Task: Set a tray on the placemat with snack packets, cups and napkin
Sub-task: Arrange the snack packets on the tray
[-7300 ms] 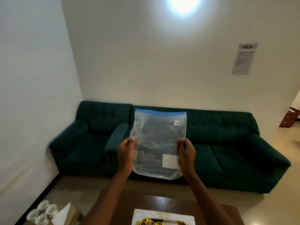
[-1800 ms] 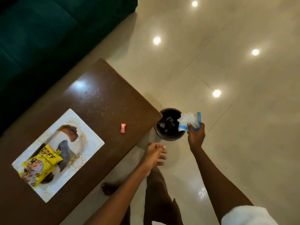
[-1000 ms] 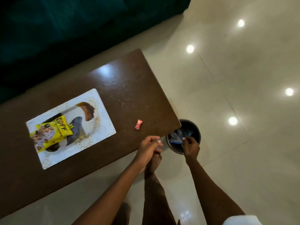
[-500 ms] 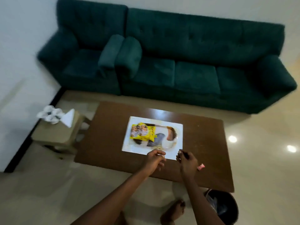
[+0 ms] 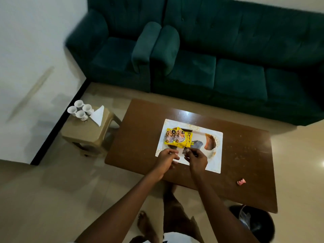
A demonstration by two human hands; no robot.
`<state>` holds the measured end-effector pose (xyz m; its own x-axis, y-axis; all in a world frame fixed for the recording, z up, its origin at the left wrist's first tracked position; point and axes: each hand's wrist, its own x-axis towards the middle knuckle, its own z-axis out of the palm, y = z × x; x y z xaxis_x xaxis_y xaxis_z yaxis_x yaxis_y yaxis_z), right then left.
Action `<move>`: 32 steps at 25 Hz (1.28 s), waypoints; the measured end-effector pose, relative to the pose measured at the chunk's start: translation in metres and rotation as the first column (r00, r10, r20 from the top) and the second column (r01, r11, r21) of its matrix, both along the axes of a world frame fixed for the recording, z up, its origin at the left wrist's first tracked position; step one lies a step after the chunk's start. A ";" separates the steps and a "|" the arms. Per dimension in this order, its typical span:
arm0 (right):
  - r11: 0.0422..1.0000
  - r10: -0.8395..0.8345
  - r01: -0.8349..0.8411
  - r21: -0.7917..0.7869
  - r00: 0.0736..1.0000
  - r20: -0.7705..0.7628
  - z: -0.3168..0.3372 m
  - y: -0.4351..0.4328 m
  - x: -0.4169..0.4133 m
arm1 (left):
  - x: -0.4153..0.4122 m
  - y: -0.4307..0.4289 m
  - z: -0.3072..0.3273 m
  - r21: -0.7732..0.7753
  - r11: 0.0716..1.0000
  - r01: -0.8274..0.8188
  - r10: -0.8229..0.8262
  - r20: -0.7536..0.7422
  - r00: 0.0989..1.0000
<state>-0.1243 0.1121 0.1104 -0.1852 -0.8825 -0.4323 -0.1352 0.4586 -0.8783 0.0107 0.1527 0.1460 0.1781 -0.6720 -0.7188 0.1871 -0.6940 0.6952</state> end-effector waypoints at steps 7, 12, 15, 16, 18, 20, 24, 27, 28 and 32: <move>0.995 -0.026 0.033 0.097 0.996 -0.082 -0.049 -0.113 -0.030 | 0.020 -0.109 -0.062 0.129 0.990 0.064 -0.077 0.100 0.992; 0.974 0.062 -0.035 0.222 0.991 -0.116 -0.117 -0.177 -0.043 | 0.021 -0.187 -0.135 0.215 0.976 0.033 -0.081 0.218 0.973; 0.946 0.118 -0.073 0.315 0.985 -0.125 -0.165 -0.204 -0.034 | 0.015 -0.213 -0.193 0.285 0.958 0.041 -0.145 0.354 0.924; 0.938 0.161 -0.107 0.331 0.977 -0.142 -0.180 -0.211 -0.029 | 0.015 -0.218 -0.209 0.320 0.947 0.031 -0.166 0.403 0.900; 0.917 0.241 -0.158 0.367 0.951 -0.195 -0.205 -0.221 -0.022 | 0.017 -0.223 -0.233 0.373 0.928 0.015 -0.189 0.435 0.880; 0.905 0.275 -0.163 0.393 0.928 -0.249 -0.230 -0.231 -0.015 | 0.022 -0.228 -0.259 0.424 0.906 0.020 -0.211 0.410 0.887; 0.923 0.160 -0.069 0.378 0.963 -0.215 -0.257 -0.235 -0.001 | 0.026 -0.223 -0.295 0.403 0.914 0.039 -0.236 0.453 0.859; 0.913 0.182 -0.100 0.395 0.968 -0.176 -0.262 -0.232 0.007 | 0.021 -0.215 -0.300 0.371 0.925 0.075 -0.281 0.540 0.793; 0.907 0.206 -0.126 0.403 0.965 -0.162 -0.262 -0.230 0.009 | 0.020 -0.213 -0.300 0.348 0.934 0.079 -0.273 0.554 0.786; 0.894 0.236 -0.182 0.409 0.968 -0.085 -0.264 -0.220 0.016 | 0.021 -0.212 -0.293 0.235 0.966 0.112 -0.198 0.385 0.901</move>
